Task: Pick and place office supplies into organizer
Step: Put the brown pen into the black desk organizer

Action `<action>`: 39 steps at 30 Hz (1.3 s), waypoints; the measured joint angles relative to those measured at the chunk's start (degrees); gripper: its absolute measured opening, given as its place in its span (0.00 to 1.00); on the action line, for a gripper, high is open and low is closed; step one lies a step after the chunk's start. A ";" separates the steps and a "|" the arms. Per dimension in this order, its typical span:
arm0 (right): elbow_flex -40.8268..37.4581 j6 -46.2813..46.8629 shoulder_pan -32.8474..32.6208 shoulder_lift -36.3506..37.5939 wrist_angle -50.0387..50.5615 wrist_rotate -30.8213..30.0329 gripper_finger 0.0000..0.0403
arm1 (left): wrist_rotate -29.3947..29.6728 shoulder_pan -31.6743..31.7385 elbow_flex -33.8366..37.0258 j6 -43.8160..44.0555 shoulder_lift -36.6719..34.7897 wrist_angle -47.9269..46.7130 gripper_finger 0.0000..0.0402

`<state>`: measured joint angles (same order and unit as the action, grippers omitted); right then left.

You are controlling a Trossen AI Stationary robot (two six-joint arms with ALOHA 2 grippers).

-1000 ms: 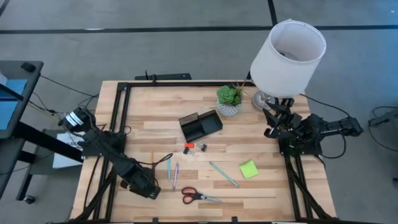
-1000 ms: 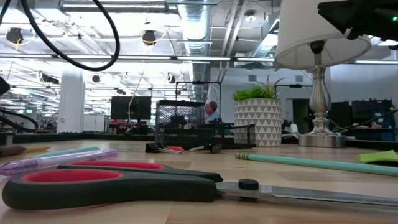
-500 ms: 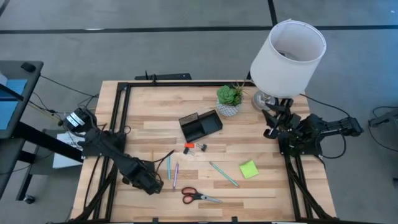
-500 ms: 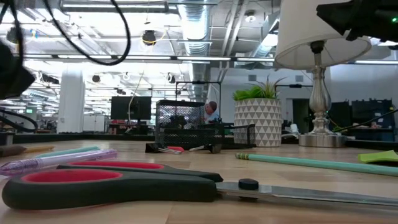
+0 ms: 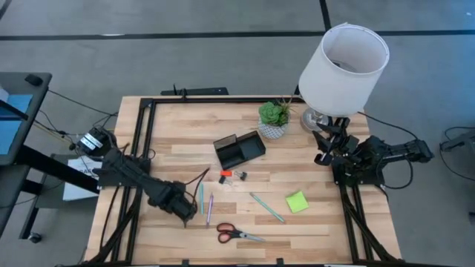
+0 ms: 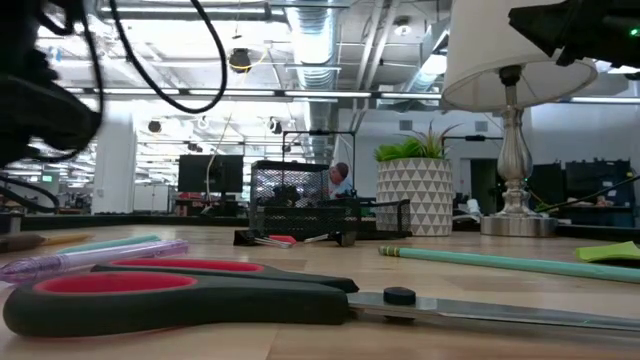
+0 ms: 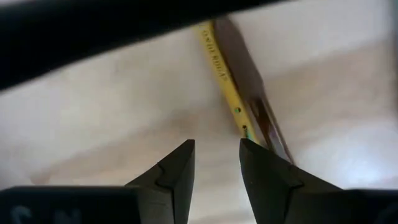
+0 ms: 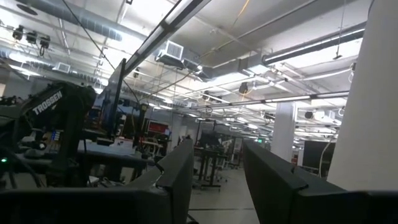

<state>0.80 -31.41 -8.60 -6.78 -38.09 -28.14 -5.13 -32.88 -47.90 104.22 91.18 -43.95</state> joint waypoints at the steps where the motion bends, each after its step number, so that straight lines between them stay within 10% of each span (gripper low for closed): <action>1: 0.00 0.00 0.00 0.00 0.00 0.01 0.33 | 1.18 0.93 0.00 -1.49 0.00 -0.48 0.30; 19: 0.00 0.05 0.00 0.00 0.34 0.02 0.33 | 7.52 11.71 -4.30 -25.33 -0.09 -1.50 0.30; 39: 0.00 4.14 0.00 -0.01 3.49 -0.24 0.33 | 4.67 10.74 -5.10 -13.10 2.59 0.41 0.30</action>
<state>0.80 -27.27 -8.60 -6.79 -34.59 -28.38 -0.46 -22.14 -53.00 91.12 93.77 -43.54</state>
